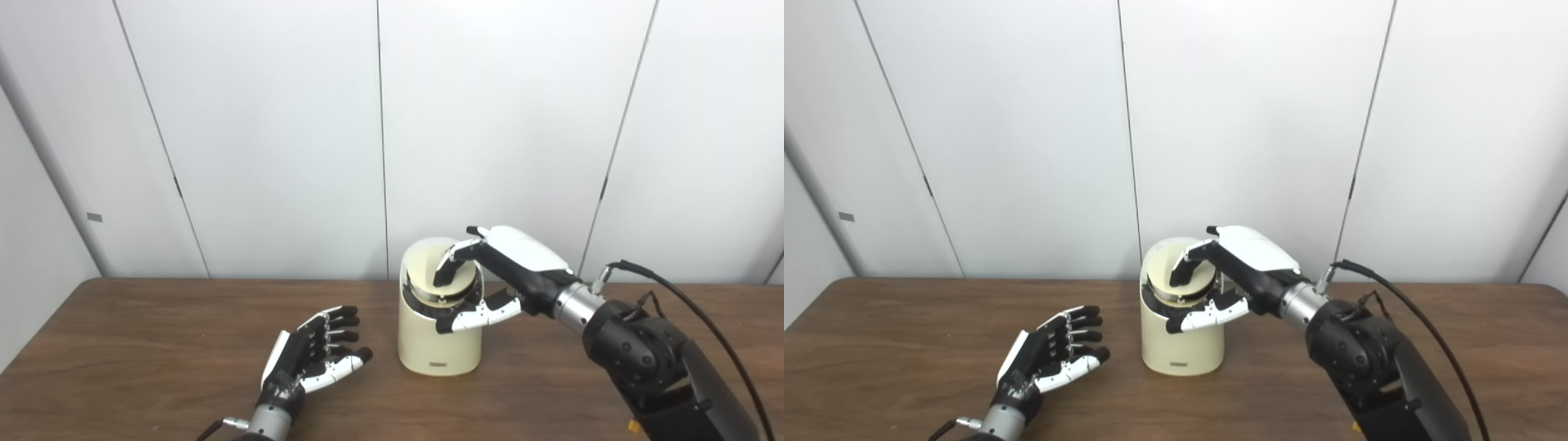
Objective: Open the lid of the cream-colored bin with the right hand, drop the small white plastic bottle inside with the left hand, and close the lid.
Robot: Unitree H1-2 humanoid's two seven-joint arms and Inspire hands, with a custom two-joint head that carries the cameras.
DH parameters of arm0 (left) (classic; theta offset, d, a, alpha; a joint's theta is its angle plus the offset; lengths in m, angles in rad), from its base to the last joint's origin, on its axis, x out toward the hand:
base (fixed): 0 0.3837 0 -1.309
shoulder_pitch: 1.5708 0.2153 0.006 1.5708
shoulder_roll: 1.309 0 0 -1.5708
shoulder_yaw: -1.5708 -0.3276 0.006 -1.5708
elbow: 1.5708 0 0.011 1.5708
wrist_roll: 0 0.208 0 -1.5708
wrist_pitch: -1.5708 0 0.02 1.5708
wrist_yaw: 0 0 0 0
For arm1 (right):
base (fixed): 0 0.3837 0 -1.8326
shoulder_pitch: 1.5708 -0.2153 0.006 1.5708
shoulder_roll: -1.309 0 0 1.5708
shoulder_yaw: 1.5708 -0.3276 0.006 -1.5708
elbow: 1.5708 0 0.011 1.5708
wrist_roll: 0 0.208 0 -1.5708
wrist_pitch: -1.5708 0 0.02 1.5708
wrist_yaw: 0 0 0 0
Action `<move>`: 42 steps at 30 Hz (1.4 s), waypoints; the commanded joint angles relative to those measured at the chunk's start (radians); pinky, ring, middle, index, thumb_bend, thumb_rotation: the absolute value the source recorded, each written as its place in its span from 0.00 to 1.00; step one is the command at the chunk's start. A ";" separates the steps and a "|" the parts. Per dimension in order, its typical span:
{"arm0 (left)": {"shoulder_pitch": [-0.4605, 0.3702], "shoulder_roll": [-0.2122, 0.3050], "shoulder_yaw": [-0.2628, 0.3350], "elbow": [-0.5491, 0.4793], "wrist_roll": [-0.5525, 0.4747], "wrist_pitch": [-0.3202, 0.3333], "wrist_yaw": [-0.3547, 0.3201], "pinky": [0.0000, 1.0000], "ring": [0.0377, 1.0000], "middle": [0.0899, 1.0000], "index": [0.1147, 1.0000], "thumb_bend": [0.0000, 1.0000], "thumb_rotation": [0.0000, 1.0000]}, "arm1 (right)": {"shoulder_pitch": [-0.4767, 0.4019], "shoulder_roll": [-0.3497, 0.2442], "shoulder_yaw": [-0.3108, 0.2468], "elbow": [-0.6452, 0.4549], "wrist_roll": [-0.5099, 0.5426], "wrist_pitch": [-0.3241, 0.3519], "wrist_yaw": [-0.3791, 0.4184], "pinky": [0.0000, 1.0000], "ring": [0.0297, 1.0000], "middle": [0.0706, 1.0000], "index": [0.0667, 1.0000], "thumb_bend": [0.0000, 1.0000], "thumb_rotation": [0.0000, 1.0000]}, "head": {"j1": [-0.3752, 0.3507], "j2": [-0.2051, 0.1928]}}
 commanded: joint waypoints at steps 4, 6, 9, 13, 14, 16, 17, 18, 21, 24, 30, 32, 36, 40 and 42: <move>-0.020 -0.005 0.002 -0.041 0.008 -0.006 0.016 0.61 0.69 0.74 0.74 0.69 0.14 | -0.022 -0.019 0.004 -0.022 -0.015 -0.058 -0.010 0.99 0.83 0.58 0.56 0.63 0.50 | 0.005 0.006; -0.020 -0.005 0.000 -0.041 0.011 -0.004 0.018 0.61 0.69 0.74 0.74 0.69 0.13 | -0.019 -0.025 0.011 -0.022 -0.031 -0.084 -0.015 0.97 0.82 0.57 0.56 0.63 0.50 | 0.006 0.008; -0.021 -0.006 0.000 -0.038 0.010 -0.010 0.020 0.61 0.69 0.73 0.73 0.70 0.14 | -0.015 -0.029 0.017 -0.021 -0.045 -0.108 -0.015 0.95 0.81 0.57 0.56 0.64 0.51 | 0.007 0.012; -0.017 -0.007 -0.001 -0.046 0.013 -0.004 0.022 0.61 0.69 0.73 0.73 0.69 0.15 | -0.012 -0.034 0.027 -0.008 -0.063 -0.130 -0.005 0.95 0.81 0.57 0.57 0.66 0.55 | 0.007 0.016; -0.016 -0.007 -0.002 -0.048 0.015 -0.003 0.022 0.61 0.69 0.73 0.73 0.70 0.15 | -0.012 -0.035 0.031 -0.003 -0.071 -0.134 -0.002 0.95 0.81 0.57 0.57 0.66 0.56 | 0.007 0.016; -0.014 -0.006 -0.002 -0.050 0.016 -0.003 0.023 0.62 0.69 0.73 0.73 0.70 0.16 | -0.011 -0.036 0.036 0.000 -0.081 -0.134 0.004 0.94 0.81 0.58 0.57 0.66 0.56 | 0.009 0.021; -0.013 -0.007 -0.002 -0.053 0.016 0.000 0.023 0.62 0.69 0.73 0.73 0.70 0.16 | -0.014 -0.038 0.044 0.000 -0.094 -0.119 0.022 0.94 0.81 0.58 0.58 0.67 0.56 | 0.009 0.021; -0.010 -0.008 -0.002 -0.058 0.014 0.004 0.023 0.62 0.69 0.73 0.73 0.70 0.16 | -0.016 -0.040 0.050 -0.001 -0.105 -0.105 0.039 0.95 0.82 0.60 0.59 0.66 0.57 | 0.009 0.023; -0.005 -0.009 -0.002 -0.067 0.012 0.010 0.022 0.63 0.69 0.73 0.73 0.70 0.17 | -0.020 -0.042 0.061 0.001 -0.126 -0.079 0.069 0.96 0.85 0.65 0.63 0.67 0.60 | 0.012 0.026; -0.001 -0.010 -0.002 -0.073 0.012 0.013 0.022 0.64 0.70 0.74 0.74 0.70 0.17 | -0.024 -0.041 0.068 0.018 -0.146 -0.065 0.082 0.95 0.86 0.67 0.65 0.68 0.62 | 0.012 0.028; 0.005 -0.009 -0.004 -0.079 0.014 0.012 0.020 0.64 0.70 0.74 0.74 0.71 0.18 | -0.024 -0.033 0.066 0.062 -0.157 -0.044 0.073 0.93 0.87 0.70 0.68 0.68 0.63 | 0.015 0.034; 0.006 -0.008 -0.005 -0.080 0.013 0.010 0.018 0.64 0.70 0.74 0.74 0.71 0.17 | -0.021 -0.028 0.057 0.078 -0.147 -0.035 0.065 0.93 0.88 0.71 0.69 0.68 0.63 | 0.017 0.035; 0.008 -0.007 -0.006 -0.083 0.016 0.010 0.018 0.63 0.69 0.74 0.74 0.72 0.17 | -0.014 -0.017 0.040 0.108 -0.137 -0.028 0.047 0.94 0.89 0.73 0.70 0.67 0.63 | 0.017 0.039; 0.009 -0.006 -0.005 -0.089 0.015 0.013 0.019 0.62 0.69 0.73 0.73 0.72 0.16 | -0.010 -0.014 0.040 0.126 -0.146 -0.031 0.016 0.93 0.88 0.73 0.69 0.66 0.62 | 0.016 0.044; 0.010 -0.005 -0.005 -0.090 0.016 0.013 0.019 0.61 0.69 0.73 0.73 0.73 0.16 | -0.009 -0.014 0.043 0.132 -0.150 -0.028 0.008 0.95 0.89 0.73 0.69 0.67 0.62 | 0.016 0.046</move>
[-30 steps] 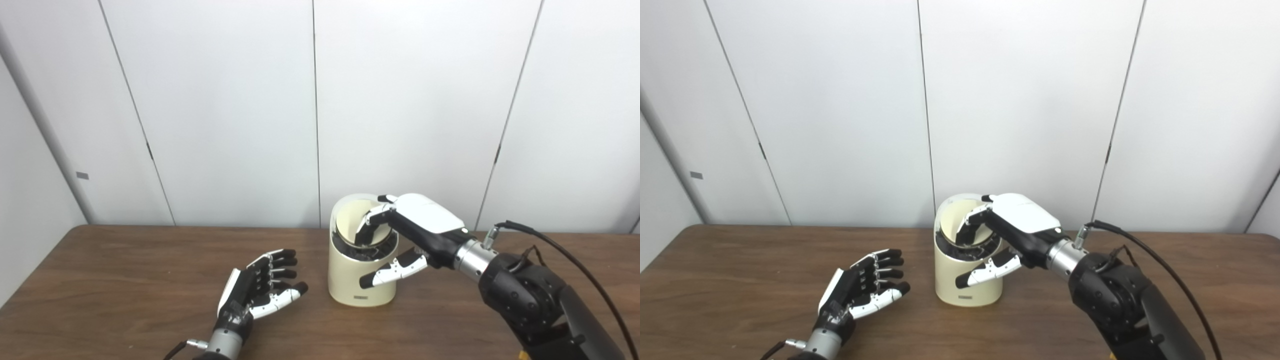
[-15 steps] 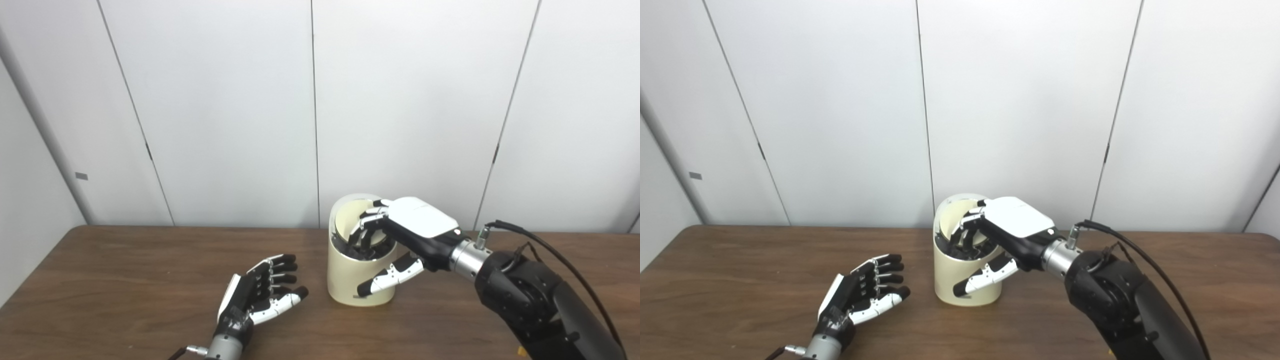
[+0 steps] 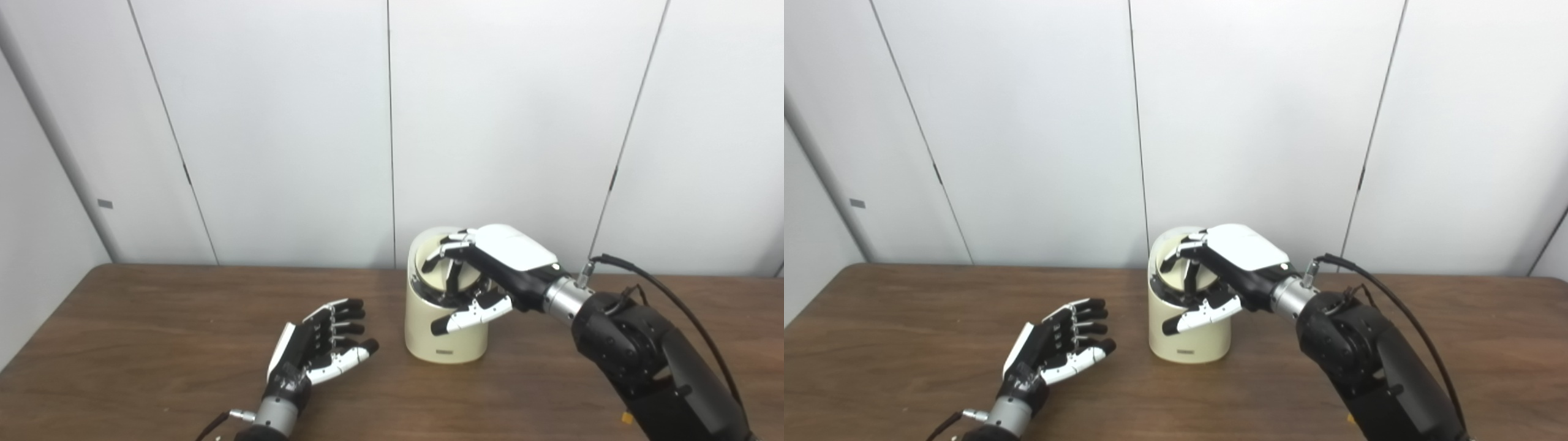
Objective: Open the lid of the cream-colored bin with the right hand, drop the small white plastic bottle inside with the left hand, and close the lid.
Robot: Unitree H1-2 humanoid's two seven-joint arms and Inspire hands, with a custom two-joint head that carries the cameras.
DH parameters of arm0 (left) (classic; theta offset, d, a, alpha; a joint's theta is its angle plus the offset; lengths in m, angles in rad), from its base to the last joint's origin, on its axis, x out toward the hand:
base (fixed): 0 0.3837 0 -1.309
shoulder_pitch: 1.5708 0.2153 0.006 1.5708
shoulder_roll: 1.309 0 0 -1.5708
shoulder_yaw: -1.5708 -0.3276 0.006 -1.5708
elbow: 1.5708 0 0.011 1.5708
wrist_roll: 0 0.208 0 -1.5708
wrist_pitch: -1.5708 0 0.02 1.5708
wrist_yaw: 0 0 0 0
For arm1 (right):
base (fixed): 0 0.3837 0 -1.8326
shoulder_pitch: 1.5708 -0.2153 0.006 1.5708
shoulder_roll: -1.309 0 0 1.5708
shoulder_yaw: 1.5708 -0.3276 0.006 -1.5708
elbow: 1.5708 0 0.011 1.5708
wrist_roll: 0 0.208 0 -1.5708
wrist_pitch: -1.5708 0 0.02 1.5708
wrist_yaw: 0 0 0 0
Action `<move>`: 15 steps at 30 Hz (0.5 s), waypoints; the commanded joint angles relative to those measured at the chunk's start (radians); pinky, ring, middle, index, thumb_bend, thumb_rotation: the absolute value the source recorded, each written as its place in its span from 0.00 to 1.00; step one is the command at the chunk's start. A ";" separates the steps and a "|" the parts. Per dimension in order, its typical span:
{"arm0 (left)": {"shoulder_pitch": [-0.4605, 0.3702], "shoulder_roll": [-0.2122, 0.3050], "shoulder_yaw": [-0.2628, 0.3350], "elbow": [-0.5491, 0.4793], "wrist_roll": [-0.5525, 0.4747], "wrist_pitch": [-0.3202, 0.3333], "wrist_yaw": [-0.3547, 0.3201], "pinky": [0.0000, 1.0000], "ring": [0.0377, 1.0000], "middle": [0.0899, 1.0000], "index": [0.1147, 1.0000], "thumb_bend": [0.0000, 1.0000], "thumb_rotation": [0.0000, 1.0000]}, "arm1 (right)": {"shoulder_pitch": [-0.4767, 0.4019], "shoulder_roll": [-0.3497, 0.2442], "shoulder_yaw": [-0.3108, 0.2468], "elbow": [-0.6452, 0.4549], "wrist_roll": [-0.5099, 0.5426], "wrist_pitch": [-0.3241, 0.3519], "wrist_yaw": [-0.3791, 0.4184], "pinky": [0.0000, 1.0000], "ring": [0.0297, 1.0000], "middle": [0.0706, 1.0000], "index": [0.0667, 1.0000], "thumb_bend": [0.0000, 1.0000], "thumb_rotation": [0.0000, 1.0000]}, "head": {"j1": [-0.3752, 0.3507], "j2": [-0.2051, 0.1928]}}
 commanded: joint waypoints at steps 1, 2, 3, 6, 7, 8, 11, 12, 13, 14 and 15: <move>-0.022 0.005 0.003 -0.040 0.008 -0.015 0.005 0.61 0.68 0.73 0.73 0.73 0.16 | 0.009 -0.029 0.000 0.045 -0.037 0.042 0.016 0.96 0.89 0.73 0.69 0.67 0.62 | 0.001 0.003; -0.022 0.005 0.003 -0.040 0.008 -0.017 0.005 0.61 0.68 0.73 0.73 0.73 0.16 | 0.010 -0.029 0.001 0.047 -0.038 0.039 0.010 0.96 0.89 0.73 0.69 0.66 0.61 | 0.002 0.004; -0.022 0.007 0.002 -0.039 0.009 -0.019 0.005 0.61 0.68 0.73 0.73 0.73 0.17 | 0.011 -0.029 0.003 0.047 -0.041 0.037 0.005 0.96 0.89 0.72 0.69 0.66 0.61 | 0.001 0.005; -0.021 0.010 0.001 -0.041 0.008 -0.018 0.001 0.61 0.68 0.73 0.73 0.73 0.18 | 0.012 -0.030 0.010 0.043 -0.044 0.039 -0.002 0.95 0.89 0.71 0.69 0.66 0.60 | 0.000 0.006; -0.020 0.010 0.002 -0.042 0.007 -0.017 0.000 0.61 0.69 0.73 0.73 0.73 0.18 | 0.012 -0.030 0.012 0.042 -0.045 0.040 -0.002 0.95 0.89 0.71 0.69 0.65 0.60 | 0.000 0.007; -0.020 0.011 0.002 -0.042 0.005 -0.016 0.000 0.61 0.68 0.73 0.73 0.73 0.18 | 0.012 -0.031 0.014 0.041 -0.045 0.041 0.000 0.95 0.89 0.71 0.69 0.65 0.60 | 0.000 0.007; -0.019 0.012 0.003 -0.044 0.000 -0.015 -0.004 0.62 0.68 0.73 0.73 0.73 0.18 | 0.013 -0.034 0.019 0.040 -0.051 0.038 -0.001 0.95 0.89 0.71 0.68 0.66 0.61 | -0.001 0.007; -0.018 0.012 0.002 -0.045 0.000 -0.015 -0.004 0.62 0.69 0.73 0.73 0.73 0.17 | 0.014 -0.034 0.021 0.041 -0.053 0.036 -0.002 0.95 0.89 0.71 0.69 0.66 0.61 | -0.001 0.007; -0.018 0.012 0.003 -0.046 0.000 -0.014 -0.005 0.62 0.69 0.74 0.73 0.73 0.17 | 0.015 -0.035 0.023 0.042 -0.055 0.035 -0.004 0.95 0.89 0.71 0.69 0.66 0.61 | 0.000 0.009; -0.018 0.012 0.003 -0.047 -0.001 -0.013 -0.005 0.62 0.69 0.74 0.73 0.72 0.17 | 0.016 -0.035 0.025 0.042 -0.058 0.035 -0.005 0.95 0.88 0.71 0.69 0.66 0.60 | 0.000 0.009; -0.017 0.011 0.004 -0.047 -0.004 -0.012 -0.006 0.62 0.69 0.74 0.73 0.72 0.17 | 0.016 -0.037 0.028 0.041 -0.063 0.032 -0.007 0.95 0.88 0.70 0.69 0.67 0.60 | 0.000 0.009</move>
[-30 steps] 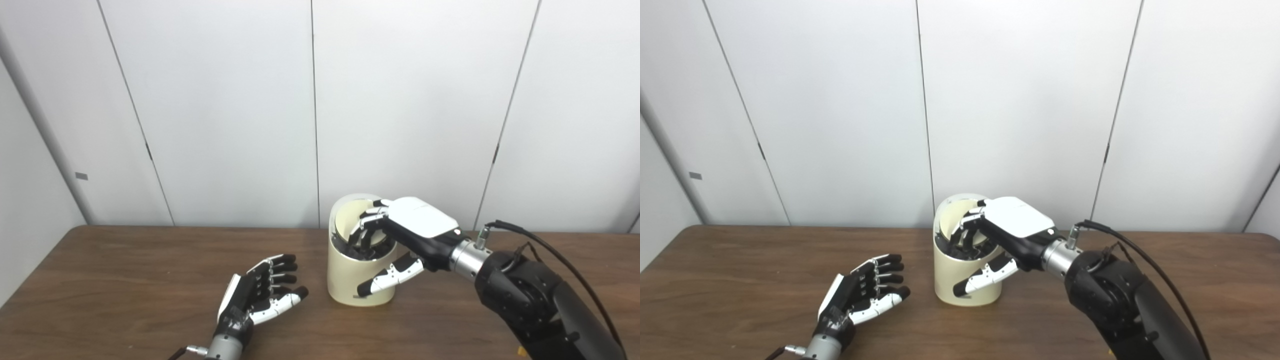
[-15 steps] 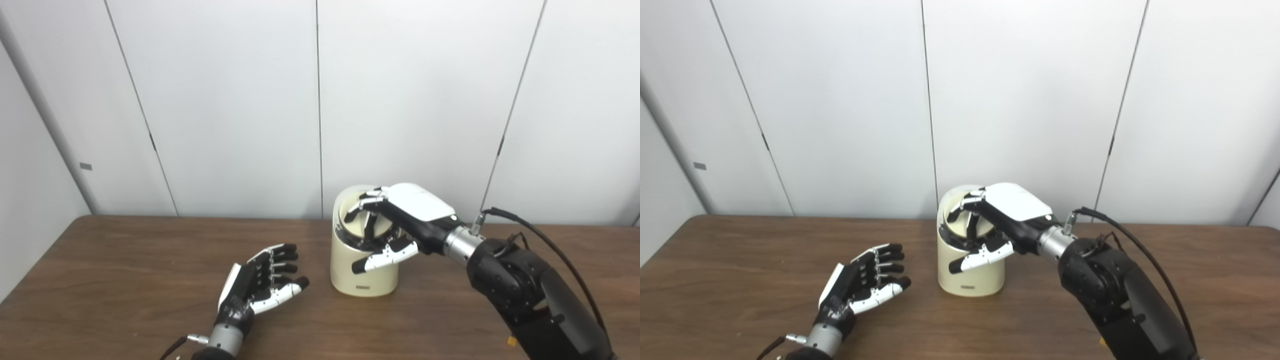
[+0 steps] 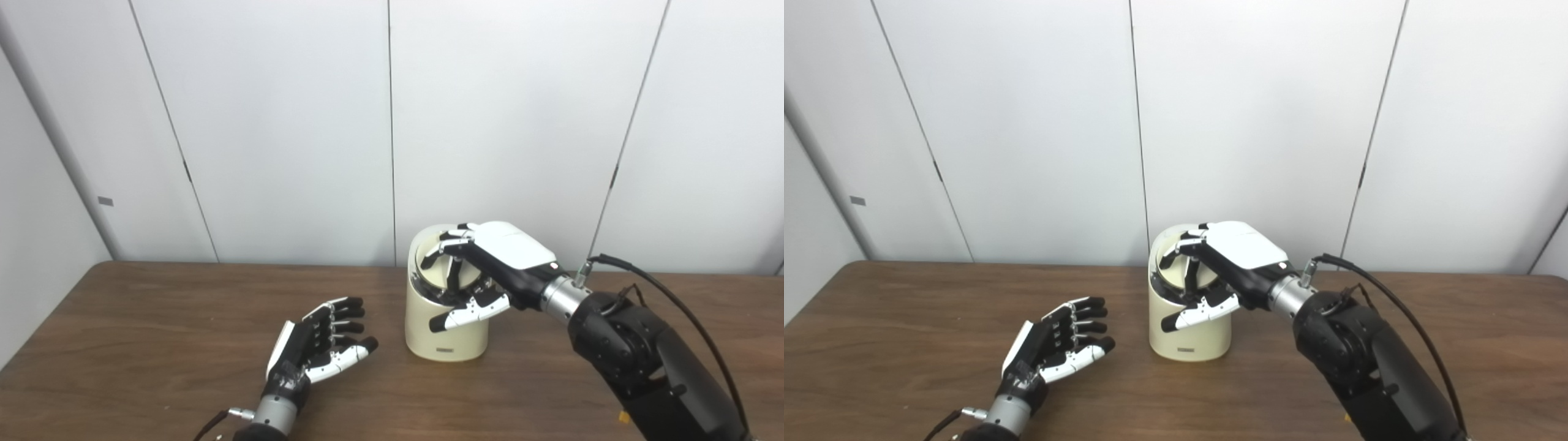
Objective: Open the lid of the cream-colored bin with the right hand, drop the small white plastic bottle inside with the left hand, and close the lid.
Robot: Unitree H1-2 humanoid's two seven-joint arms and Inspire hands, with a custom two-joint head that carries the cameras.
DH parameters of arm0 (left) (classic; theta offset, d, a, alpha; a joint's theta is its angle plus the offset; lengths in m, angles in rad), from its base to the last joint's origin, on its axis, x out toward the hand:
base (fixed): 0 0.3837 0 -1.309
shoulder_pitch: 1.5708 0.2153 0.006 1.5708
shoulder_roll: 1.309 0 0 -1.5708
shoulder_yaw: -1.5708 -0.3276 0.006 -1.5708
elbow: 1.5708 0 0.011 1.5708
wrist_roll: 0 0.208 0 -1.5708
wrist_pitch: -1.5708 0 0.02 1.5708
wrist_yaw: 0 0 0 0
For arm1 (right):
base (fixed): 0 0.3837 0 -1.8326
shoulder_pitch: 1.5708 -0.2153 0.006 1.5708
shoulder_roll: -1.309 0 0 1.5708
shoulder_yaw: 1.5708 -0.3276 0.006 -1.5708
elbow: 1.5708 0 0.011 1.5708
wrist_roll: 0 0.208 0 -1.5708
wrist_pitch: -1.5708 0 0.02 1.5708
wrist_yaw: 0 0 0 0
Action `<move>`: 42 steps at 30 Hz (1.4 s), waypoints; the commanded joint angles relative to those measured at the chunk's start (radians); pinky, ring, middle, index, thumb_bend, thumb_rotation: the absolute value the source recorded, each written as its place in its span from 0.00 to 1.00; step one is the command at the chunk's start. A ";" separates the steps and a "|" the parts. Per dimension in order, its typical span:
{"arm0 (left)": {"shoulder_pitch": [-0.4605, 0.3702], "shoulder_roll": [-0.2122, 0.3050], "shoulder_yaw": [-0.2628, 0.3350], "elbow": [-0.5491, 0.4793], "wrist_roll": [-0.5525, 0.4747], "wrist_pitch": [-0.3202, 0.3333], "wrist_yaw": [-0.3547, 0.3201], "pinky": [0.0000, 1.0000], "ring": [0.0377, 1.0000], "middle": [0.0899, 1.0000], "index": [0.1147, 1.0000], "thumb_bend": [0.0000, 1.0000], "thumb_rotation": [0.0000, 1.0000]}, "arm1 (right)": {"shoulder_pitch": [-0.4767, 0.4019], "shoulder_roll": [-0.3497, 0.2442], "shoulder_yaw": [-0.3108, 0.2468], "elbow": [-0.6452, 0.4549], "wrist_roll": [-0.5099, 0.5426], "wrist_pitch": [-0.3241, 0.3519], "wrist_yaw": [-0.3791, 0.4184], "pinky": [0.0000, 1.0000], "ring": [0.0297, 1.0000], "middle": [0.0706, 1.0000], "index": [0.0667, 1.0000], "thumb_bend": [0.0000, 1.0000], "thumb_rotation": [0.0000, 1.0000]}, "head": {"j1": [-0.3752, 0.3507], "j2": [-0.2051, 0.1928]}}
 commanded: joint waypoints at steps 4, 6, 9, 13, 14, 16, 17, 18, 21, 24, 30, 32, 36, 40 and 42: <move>-0.021 0.006 0.003 -0.046 0.002 -0.011 0.001 0.62 0.68 0.73 0.73 0.72 0.17 | 0.014 -0.041 0.021 0.024 -0.071 0.035 0.028 0.94 0.88 0.71 0.70 0.68 0.58 | 0.001 0.004; -0.020 0.006 0.002 -0.047 0.002 -0.008 0.001 0.62 0.68 0.73 0.73 0.72 0.17 | 0.010 -0.041 0.023 0.022 -0.076 0.039 0.028 0.94 0.88 0.72 0.70 0.67 0.57 | 0.001 0.004; -0.021 0.005 0.002 -0.048 0.003 -0.005 0.001 0.62 0.69 0.73 0.72 0.72 0.17 | 0.003 -0.039 0.022 0.029 -0.079 0.037 0.026 0.94 0.88 0.71 0.70 0.67 0.57 | 0.001 0.004; -0.020 0.005 0.001 -0.049 0.004 -0.005 0.001 0.62 0.68 0.73 0.72 0.72 0.17 | -0.007 -0.038 0.024 0.040 -0.080 0.033 0.028 0.94 0.87 0.71 0.70 0.66 0.57 | 0.005 0.008; -0.020 0.005 0.001 -0.049 0.004 -0.006 0.001 0.62 0.68 0.73 0.72 0.72 0.17 | -0.010 -0.038 0.025 0.043 -0.081 0.035 0.030 0.94 0.87 0.71 0.70 0.66 0.57 | 0.005 0.008; -0.021 0.005 0.000 -0.049 0.002 -0.006 -0.001 0.62 0.68 0.73 0.72 0.72 0.17 | -0.014 -0.036 0.028 0.048 -0.082 0.041 0.033 0.94 0.88 0.72 0.70 0.67 0.56 | 0.005 0.008; -0.021 0.005 0.001 -0.050 0.001 -0.005 -0.002 0.62 0.68 0.73 0.72 0.72 0.16 | -0.016 -0.036 0.030 0.049 -0.083 0.042 0.034 0.94 0.88 0.72 0.70 0.67 0.55 | 0.007 0.009; -0.021 0.004 0.001 -0.051 0.000 -0.004 -0.002 0.62 0.68 0.73 0.72 0.72 0.16 | -0.017 -0.036 0.031 0.051 -0.083 0.042 0.035 0.94 0.88 0.72 0.70 0.67 0.55 | 0.007 0.009; -0.021 0.004 0.001 -0.054 0.006 -0.001 0.003 0.62 0.68 0.72 0.72 0.73 0.16 | -0.019 -0.035 0.035 0.059 -0.083 0.037 0.031 0.94 0.88 0.72 0.70 0.67 0.55 | 0.007 0.009; -0.021 0.007 0.000 -0.056 0.007 0.000 0.001 0.62 0.68 0.73 0.72 0.72 0.16 | -0.022 -0.035 0.040 0.067 -0.084 0.032 0.029 0.94 0.87 0.71 0.70 0.68 0.55 | 0.006 0.010; -0.021 0.006 0.002 -0.056 0.001 0.005 -0.002 0.62 0.68 0.73 0.72 0.72 0.16 | -0.037 -0.043 0.067 0.074 -0.107 0.027 0.045 0.94 0.88 0.72 0.71 0.68 0.55 | 0.005 0.011; -0.023 0.004 0.003 -0.057 0.000 0.007 0.001 0.62 0.69 0.73 0.72 0.72 0.16 | -0.047 -0.055 0.092 0.077 -0.134 0.010 0.056 0.93 0.87 0.72 0.71 0.68 0.56 | 0.004 0.010; -0.023 0.007 -0.003 -0.059 0.013 0.008 0.002 0.63 0.69 0.73 0.73 0.72 0.18 | -0.056 -0.063 0.126 0.082 -0.163 0.012 0.069 0.94 0.88 0.72 0.70 0.71 0.54 | 0.006 0.011; -0.023 0.008 -0.001 -0.058 0.012 0.008 0.003 0.62 0.69 0.73 0.72 0.72 0.18 | -0.060 -0.062 0.144 0.079 -0.186 0.034 0.097 0.94 0.88 0.72 0.70 0.72 0.55 | 0.005 0.014; -0.022 0.007 0.002 -0.060 0.007 0.011 0.003 0.62 0.69 0.73 0.72 0.73 0.17 | -0.063 -0.060 0.155 0.076 -0.204 0.052 0.123 0.95 0.89 0.73 0.70 0.72 0.58 | 0.006 0.015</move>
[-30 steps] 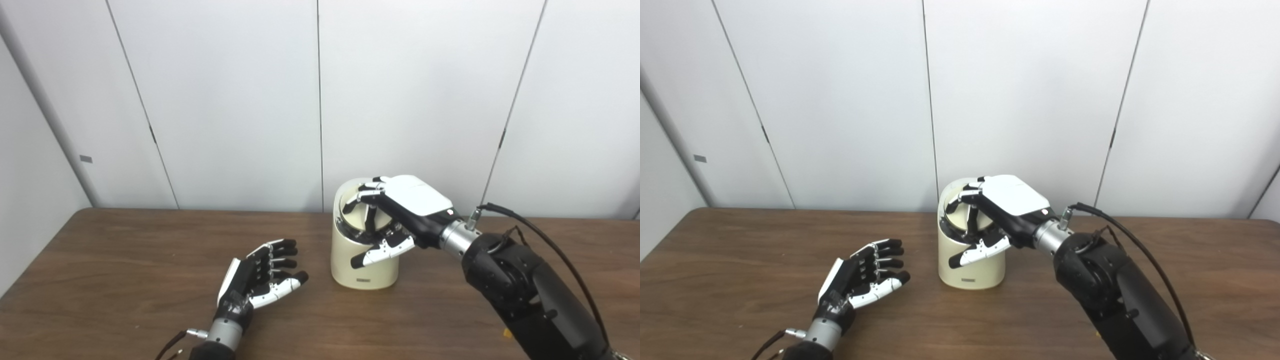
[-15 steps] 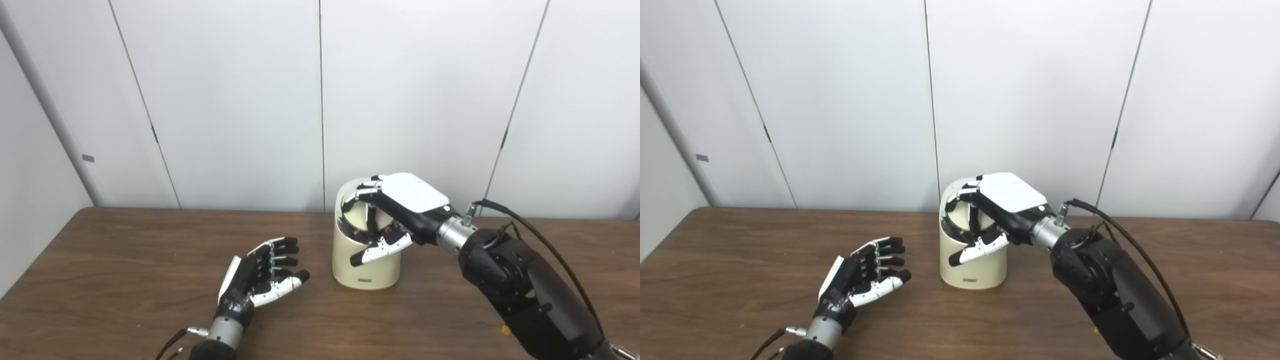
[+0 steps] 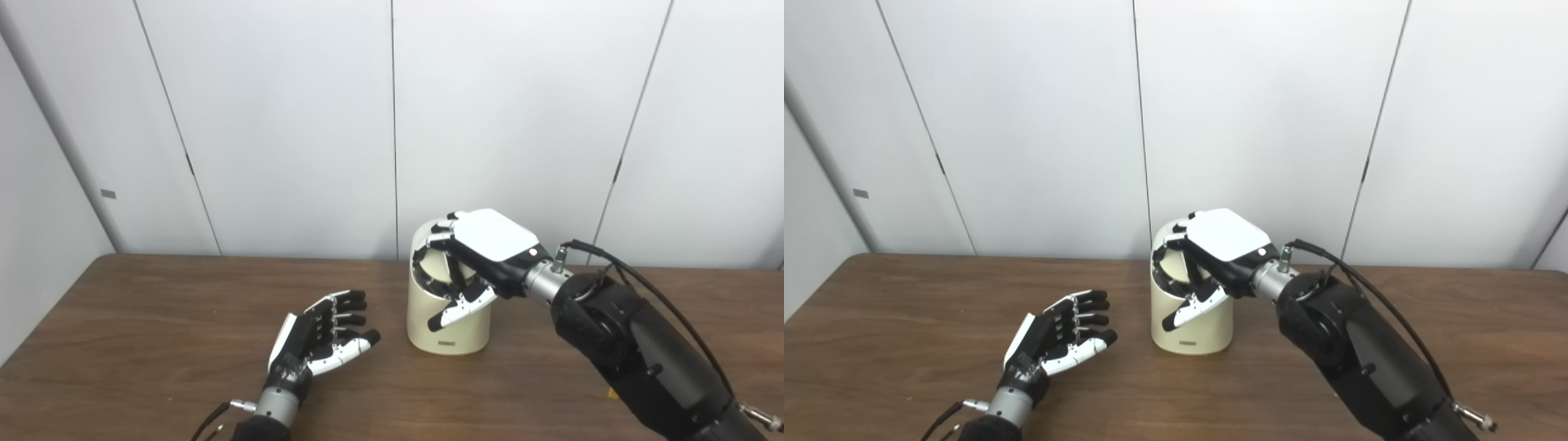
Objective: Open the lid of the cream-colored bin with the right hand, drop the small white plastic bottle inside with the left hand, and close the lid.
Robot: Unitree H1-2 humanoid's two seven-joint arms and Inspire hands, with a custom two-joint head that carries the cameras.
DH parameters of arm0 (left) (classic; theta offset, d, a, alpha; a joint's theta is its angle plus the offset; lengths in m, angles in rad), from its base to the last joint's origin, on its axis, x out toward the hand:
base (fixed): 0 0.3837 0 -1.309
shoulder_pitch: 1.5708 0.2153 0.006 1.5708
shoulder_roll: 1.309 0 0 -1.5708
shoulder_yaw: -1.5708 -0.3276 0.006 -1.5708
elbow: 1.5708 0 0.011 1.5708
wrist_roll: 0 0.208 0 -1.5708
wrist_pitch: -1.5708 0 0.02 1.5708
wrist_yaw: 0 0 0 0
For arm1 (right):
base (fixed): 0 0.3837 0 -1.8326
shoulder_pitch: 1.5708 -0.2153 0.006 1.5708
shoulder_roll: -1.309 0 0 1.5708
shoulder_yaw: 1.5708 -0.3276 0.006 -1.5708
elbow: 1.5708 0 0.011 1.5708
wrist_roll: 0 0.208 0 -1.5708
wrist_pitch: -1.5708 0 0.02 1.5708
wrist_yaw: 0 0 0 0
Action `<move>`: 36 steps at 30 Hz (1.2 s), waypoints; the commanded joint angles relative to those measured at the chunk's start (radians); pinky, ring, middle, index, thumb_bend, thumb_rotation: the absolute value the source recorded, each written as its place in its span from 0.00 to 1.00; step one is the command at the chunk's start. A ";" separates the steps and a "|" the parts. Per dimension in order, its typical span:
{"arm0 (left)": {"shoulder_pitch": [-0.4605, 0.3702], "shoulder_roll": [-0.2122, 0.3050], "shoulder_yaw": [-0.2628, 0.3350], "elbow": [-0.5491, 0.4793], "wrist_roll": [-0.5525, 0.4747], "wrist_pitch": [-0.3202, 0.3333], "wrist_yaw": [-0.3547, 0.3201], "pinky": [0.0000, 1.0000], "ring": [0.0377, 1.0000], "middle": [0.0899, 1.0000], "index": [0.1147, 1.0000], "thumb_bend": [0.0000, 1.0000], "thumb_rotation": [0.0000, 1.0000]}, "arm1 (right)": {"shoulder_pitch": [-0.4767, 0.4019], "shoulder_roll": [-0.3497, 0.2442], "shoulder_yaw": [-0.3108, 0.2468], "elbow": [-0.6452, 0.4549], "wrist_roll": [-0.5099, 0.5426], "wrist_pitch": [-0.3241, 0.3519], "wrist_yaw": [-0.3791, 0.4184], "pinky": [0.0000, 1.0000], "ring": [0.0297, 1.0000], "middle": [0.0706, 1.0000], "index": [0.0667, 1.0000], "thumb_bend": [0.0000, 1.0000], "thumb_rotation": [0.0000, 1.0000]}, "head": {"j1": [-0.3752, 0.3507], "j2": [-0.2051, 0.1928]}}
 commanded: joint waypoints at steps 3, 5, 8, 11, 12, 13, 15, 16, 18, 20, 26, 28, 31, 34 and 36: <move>-0.026 0.009 0.004 -0.035 0.006 -0.016 0.001 0.62 0.69 0.73 0.73 0.72 0.17 | 0.016 -0.037 0.046 0.040 -0.092 0.076 0.150 0.96 0.89 0.73 0.70 0.71 0.64 | 0.002 0.003; -0.024 0.010 0.005 -0.037 0.003 -0.014 0.001 0.62 0.69 0.73 0.73 0.72 0.17 | 0.011 -0.037 0.060 0.038 -0.115 0.092 0.184 0.96 0.89 0.73 0.69 0.71 0.68 | 0.002 0.003; -0.021 0.012 0.008 -0.043 -0.004 -0.010 -0.002 0.61 0.69 0.73 0.73 0.72 0.17 | 0.006 -0.037 0.078 0.036 -0.140 0.117 0.227 0.95 0.89 0.75 0.71 0.71 0.74 | 0.002 0.005; -0.020 0.016 0.008 -0.045 0.000 -0.009 -0.002 0.62 0.69 0.73 0.73 0.72 0.17 | 0.009 -0.037 0.080 0.033 -0.144 0.126 0.241 0.94 0.88 0.76 0.72 0.70 0.73 | 0.001 0.006; -0.019 0.017 0.007 -0.045 0.003 -0.009 -0.001 0.62 0.69 0.73 0.73 0.72 0.17 | 0.010 -0.036 0.078 0.032 -0.145 0.128 0.245 0.93 0.88 0.76 0.72 0.70 0.72 | 0.000 0.007; -0.019 0.017 0.007 -0.045 0.004 -0.008 0.000 0.62 0.69 0.73 0.73 0.71 0.17 | 0.011 -0.036 0.076 0.030 -0.145 0.131 0.249 0.93 0.88 0.76 0.73 0.70 0.72 | 0.000 0.007; -0.019 0.017 0.008 -0.044 0.000 -0.008 -0.002 0.62 0.69 0.73 0.73 0.71 0.17 | 0.014 -0.036 0.069 0.024 -0.140 0.138 0.250 0.93 0.88 0.77 0.73 0.69 0.70 | -0.002 0.006; -0.019 0.017 0.008 -0.043 -0.002 -0.009 -0.003 0.62 0.69 0.73 0.73 0.71 0.16 | 0.015 -0.036 0.065 0.021 -0.137 0.142 0.248 0.94 0.88 0.77 0.73 0.69 0.69 | -0.002 0.006; -0.019 0.018 0.008 -0.040 -0.002 -0.013 -0.003 0.62 0.69 0.73 0.73 0.71 0.16 | 0.018 -0.037 0.057 0.015 -0.132 0.145 0.243 0.94 0.88 0.76 0.73 0.69 0.67 | -0.003 0.006; -0.019 0.018 0.006 -0.039 0.001 -0.014 -0.003 0.62 0.69 0.73 0.73 0.71 0.16 | 0.021 -0.039 0.050 0.008 -0.126 0.145 0.234 0.95 0.89 0.77 0.73 0.68 0.66 | -0.003 0.006; -0.020 0.018 0.006 -0.033 0.004 -0.018 -0.002 0.61 0.68 0.73 0.73 0.71 0.16 | 0.038 -0.038 -0.006 -0.029 -0.090 0.135 0.187 0.91 0.87 0.74 0.71 0.68 0.60 | -0.004 0.003; -0.020 0.021 0.005 -0.030 0.005 -0.019 -0.003 0.61 0.68 0.73 0.73 0.71 0.17 | 0.044 -0.035 -0.033 -0.041 -0.084 0.134 0.158 0.89 0.84 0.73 0.71 0.66 0.59 | -0.005 0.000; -0.018 0.023 0.006 -0.033 0.005 -0.017 -0.003 0.61 0.68 0.73 0.73 0.71 0.17 | 0.057 -0.023 -0.085 -0.058 -0.055 0.127 0.105 0.86 0.82 0.71 0.70 0.66 0.54 | -0.005 0.000; -0.020 0.023 0.006 -0.030 0.005 -0.018 -0.001 0.61 0.68 0.73 0.73 0.71 0.17 | 0.068 -0.010 -0.131 -0.066 -0.031 0.109 0.046 0.84 0.81 0.71 0.70 0.65 0.52 | -0.007 -0.004; -0.020 0.023 0.005 -0.030 0.005 -0.019 0.000 0.61 0.68 0.73 0.73 0.71 0.17 | 0.074 -0.003 -0.154 -0.078 -0.020 0.105 0.017 0.84 0.81 0.71 0.70 0.65 0.50 | -0.007 -0.004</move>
